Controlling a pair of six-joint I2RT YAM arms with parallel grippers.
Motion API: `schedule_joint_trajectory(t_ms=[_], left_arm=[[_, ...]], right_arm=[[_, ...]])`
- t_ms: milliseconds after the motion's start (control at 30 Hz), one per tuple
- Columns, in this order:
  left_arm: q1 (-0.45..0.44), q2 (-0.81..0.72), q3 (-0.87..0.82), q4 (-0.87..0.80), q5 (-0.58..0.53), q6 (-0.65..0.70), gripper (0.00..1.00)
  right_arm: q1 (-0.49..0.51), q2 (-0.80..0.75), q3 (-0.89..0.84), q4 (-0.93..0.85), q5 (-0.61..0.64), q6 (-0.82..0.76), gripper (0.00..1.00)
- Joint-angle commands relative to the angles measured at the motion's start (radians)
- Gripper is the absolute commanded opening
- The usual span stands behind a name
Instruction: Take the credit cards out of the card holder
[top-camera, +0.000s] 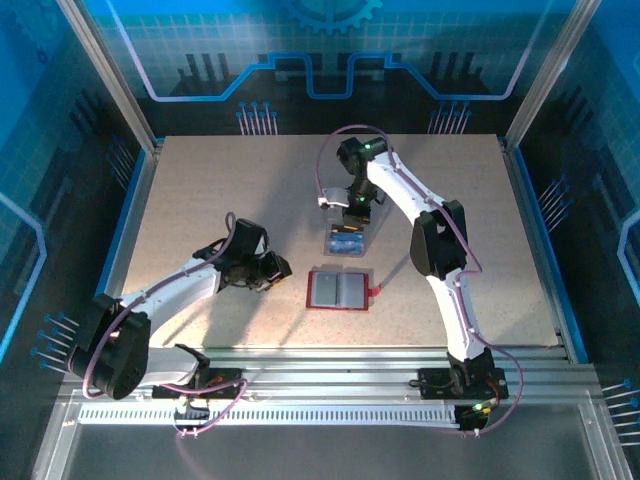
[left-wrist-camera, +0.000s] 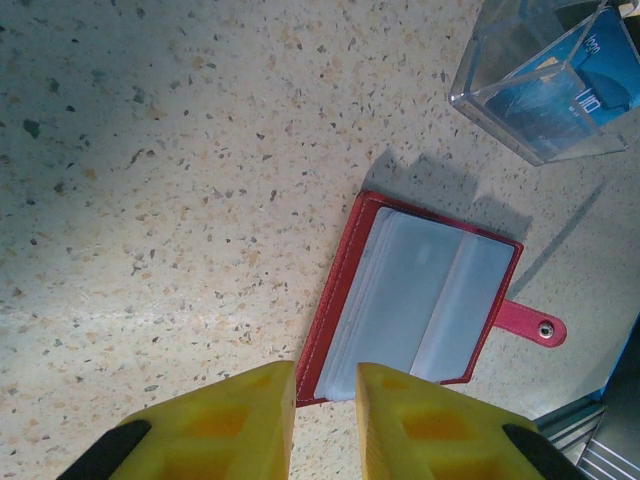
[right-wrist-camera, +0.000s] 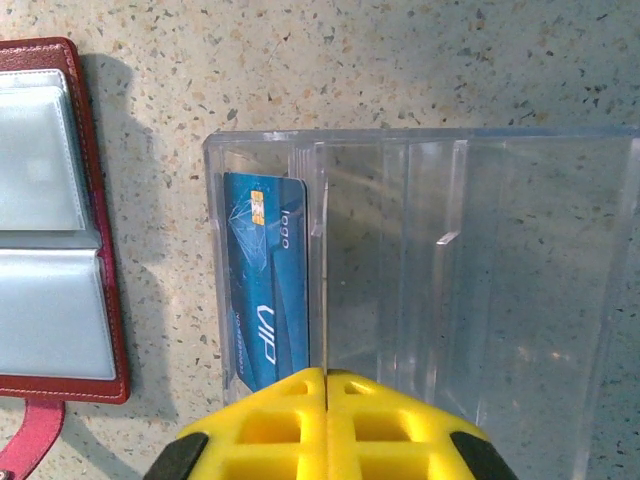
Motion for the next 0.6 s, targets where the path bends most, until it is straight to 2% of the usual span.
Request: schedule_joint_trajectory(t_ms=[0, 133, 367, 567], left_arm=[[0.008, -0.024, -0.014, -0.03, -0.008, -0.008, 0.24], [0.008, -0.022, -0.013, -0.029, -0.01, -0.009, 0.24], [0.006, -0.001, -0.015, 0.0, 0.004, -0.015, 0.24], [0.006, 0.031, -0.009, 0.036, 0.028, -0.021, 0.24]], right_arm=[[-0.002, 0.031, 0.034, -0.042, -0.019, -0.013, 0.11], [-0.003, 0.01, 0.038, -0.002, 0.004, 0.021, 0.21], [0.003, -0.104, -0.034, 0.1, 0.046, 0.082, 0.28], [0.025, -0.229, -0.184, 0.206, 0.066, 0.134, 0.31]])
